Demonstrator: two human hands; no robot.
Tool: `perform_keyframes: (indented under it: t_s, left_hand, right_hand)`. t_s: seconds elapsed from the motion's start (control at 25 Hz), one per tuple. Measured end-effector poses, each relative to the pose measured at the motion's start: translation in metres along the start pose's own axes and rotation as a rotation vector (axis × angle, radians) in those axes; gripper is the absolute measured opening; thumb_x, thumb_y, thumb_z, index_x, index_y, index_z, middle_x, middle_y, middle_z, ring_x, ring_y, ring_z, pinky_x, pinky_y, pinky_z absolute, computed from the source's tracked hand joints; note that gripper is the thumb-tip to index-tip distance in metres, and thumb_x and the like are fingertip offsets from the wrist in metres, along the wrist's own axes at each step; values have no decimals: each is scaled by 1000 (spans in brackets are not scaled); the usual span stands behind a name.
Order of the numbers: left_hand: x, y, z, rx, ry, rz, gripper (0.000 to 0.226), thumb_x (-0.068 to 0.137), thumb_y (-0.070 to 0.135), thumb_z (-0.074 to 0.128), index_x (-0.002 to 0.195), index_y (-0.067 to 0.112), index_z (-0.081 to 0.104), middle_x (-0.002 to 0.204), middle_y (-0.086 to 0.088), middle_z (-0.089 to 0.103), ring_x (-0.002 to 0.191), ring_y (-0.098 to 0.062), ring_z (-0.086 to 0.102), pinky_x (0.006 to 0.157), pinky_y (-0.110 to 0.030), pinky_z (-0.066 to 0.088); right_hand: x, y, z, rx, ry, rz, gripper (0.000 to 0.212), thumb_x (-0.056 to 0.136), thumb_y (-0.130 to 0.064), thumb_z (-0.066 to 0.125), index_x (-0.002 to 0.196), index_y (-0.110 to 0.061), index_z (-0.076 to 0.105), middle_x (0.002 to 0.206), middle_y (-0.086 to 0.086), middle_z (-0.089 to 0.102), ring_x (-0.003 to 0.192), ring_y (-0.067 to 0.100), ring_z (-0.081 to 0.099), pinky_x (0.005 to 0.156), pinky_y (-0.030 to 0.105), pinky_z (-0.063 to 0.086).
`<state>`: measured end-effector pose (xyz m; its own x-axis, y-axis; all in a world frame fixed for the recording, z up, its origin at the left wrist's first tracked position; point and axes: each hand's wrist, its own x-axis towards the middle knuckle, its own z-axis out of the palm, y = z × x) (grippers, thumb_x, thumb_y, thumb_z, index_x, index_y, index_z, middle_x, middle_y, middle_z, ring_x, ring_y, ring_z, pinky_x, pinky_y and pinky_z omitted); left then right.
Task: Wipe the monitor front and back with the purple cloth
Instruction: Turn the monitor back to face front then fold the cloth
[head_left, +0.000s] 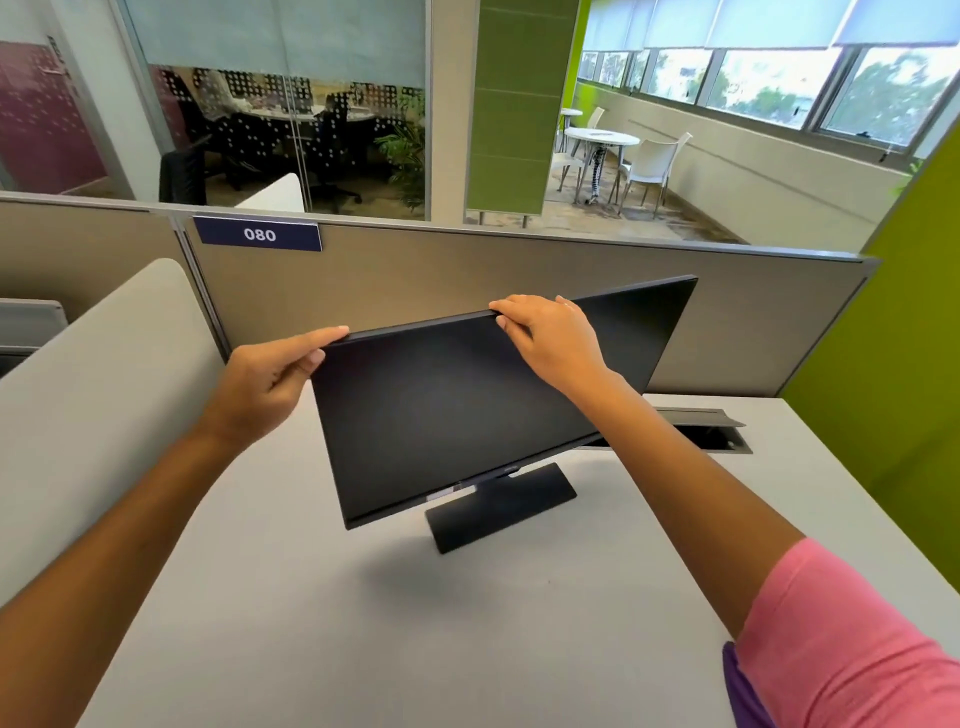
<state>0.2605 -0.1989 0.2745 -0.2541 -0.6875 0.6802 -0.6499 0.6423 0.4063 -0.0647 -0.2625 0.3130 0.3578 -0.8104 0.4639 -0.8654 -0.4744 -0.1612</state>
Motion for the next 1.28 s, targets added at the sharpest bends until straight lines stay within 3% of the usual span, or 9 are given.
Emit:
perform_keyframes:
  t_s: [0.12, 0.2, 0.36, 0.48, 0.64, 0.76, 0.88, 1.08, 1.28]
  left_hand:
    - [7, -20, -6, -64, 69, -164, 31, 98, 11, 45, 126, 14, 59, 115, -7, 65, 96, 3, 60, 83, -9, 49]
    - [10, -34, -7, -128, 96, -260, 30, 100, 15, 43, 125, 22, 59, 115, -7, 64, 94, -4, 62, 78, -14, 54]
    - [22, -60, -8, -135, 63, -343, 32, 101, 26, 41, 128, 24, 58, 121, -4, 62, 111, -23, 58, 92, -44, 53]
    - [27, -69, -9, -188, 43, -382, 31, 101, 27, 41, 126, 26, 59, 121, -1, 61, 114, -26, 57, 95, -49, 50]
    - [31, -64, -10, -322, -8, -499, 27, 102, 29, 39, 115, 38, 61, 118, -3, 60, 115, -28, 56, 92, -44, 51]
    - [38, -55, -11, -356, -40, -559, 27, 102, 27, 38, 108, 39, 61, 119, -6, 60, 115, -27, 54, 91, -39, 50]
    - [38, -51, -11, -378, -22, -593, 26, 102, 25, 37, 108, 36, 60, 120, -8, 59, 115, -27, 54, 87, -35, 50]
    - [40, -47, -7, -400, 1, -631, 26, 102, 24, 36, 110, 34, 59, 117, -5, 58, 115, -27, 53, 82, -29, 49]
    - [47, -43, -5, -423, 7, -639, 27, 103, 22, 36, 108, 33, 61, 115, -4, 59, 115, -28, 53, 85, -32, 49]
  right_hand:
    - [9, 5, -3, -38, -24, 40, 33, 101, -32, 40, 126, -24, 59, 120, -7, 65, 111, 19, 59, 108, 42, 28]
    - [9, 16, -7, -55, -7, 80, 33, 99, -36, 42, 123, -25, 62, 115, -4, 69, 105, 22, 62, 108, 40, 28]
    - [-4, 54, -21, -36, 42, 122, 34, 96, -42, 46, 118, -24, 66, 111, 0, 70, 102, 22, 64, 106, 44, 32]
    - [-20, 89, -37, 6, 87, 206, 39, 91, -52, 48, 110, -25, 70, 104, 1, 72, 99, 23, 64, 95, 45, 44]
    - [-43, 133, -52, -24, 150, 415, 38, 86, -60, 51, 104, -33, 70, 102, -6, 70, 104, 21, 59, 95, 51, 41]
    - [-50, 155, -58, 100, 155, 391, 35, 88, -46, 57, 103, -19, 73, 97, 5, 70, 94, 18, 58, 89, 38, 43]
    - [-47, 158, -58, 115, 133, 399, 31, 89, -40, 59, 104, -16, 72, 97, 9, 65, 91, 17, 52, 80, 29, 38]
    - [-54, 157, -54, 120, 224, 370, 30, 88, -35, 61, 102, -12, 73, 96, 15, 64, 95, 27, 55, 79, 30, 41]
    - [-59, 159, -51, 106, 257, 386, 30, 88, -35, 60, 102, -12, 73, 97, 14, 63, 102, 34, 51, 85, 41, 46]
